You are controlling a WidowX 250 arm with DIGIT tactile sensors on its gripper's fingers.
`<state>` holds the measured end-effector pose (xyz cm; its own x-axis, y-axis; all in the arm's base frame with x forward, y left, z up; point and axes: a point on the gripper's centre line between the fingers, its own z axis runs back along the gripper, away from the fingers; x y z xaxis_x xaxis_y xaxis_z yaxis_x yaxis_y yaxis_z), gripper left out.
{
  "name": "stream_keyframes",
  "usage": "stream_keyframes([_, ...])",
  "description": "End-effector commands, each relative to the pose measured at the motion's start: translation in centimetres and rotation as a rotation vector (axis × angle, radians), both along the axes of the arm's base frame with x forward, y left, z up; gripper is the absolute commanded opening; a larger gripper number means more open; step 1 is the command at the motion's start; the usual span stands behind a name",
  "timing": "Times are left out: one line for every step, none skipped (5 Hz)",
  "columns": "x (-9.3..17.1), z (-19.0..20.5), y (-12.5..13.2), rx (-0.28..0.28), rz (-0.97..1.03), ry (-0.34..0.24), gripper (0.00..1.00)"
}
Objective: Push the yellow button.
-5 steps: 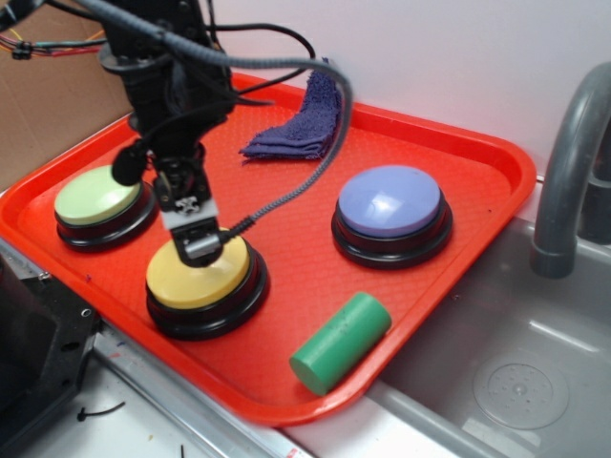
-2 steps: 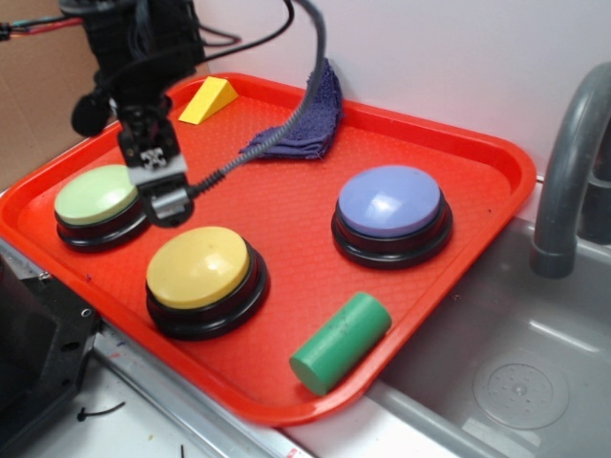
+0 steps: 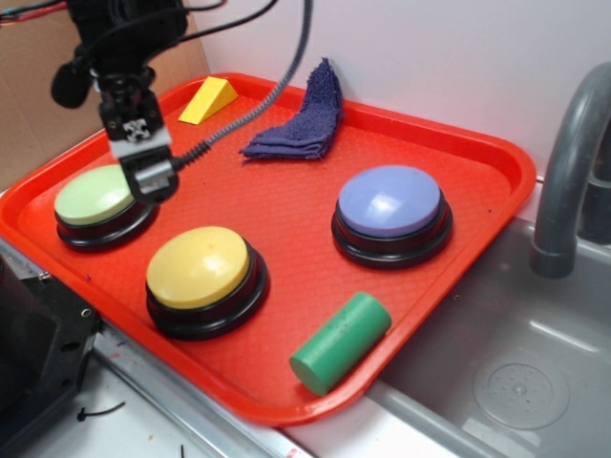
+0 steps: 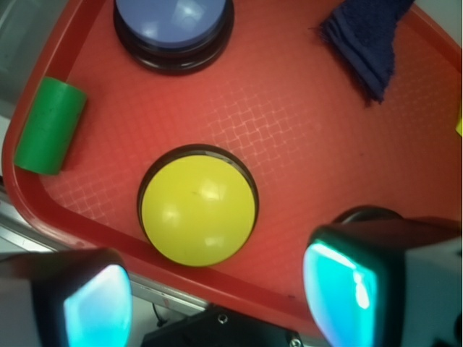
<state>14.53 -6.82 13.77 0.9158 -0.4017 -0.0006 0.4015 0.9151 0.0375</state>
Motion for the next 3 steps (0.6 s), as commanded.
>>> stream_keyframes([0.60, 2.39, -0.02, -0.029, 0.021, -0.042, 1.00])
stream_keyframes([0.61, 2.57, 0.21, -0.024, 0.027, -0.040, 1.00])
stream_keyframes([0.61, 2.53, 0.42, -0.022, 0.035, -0.032, 1.00])
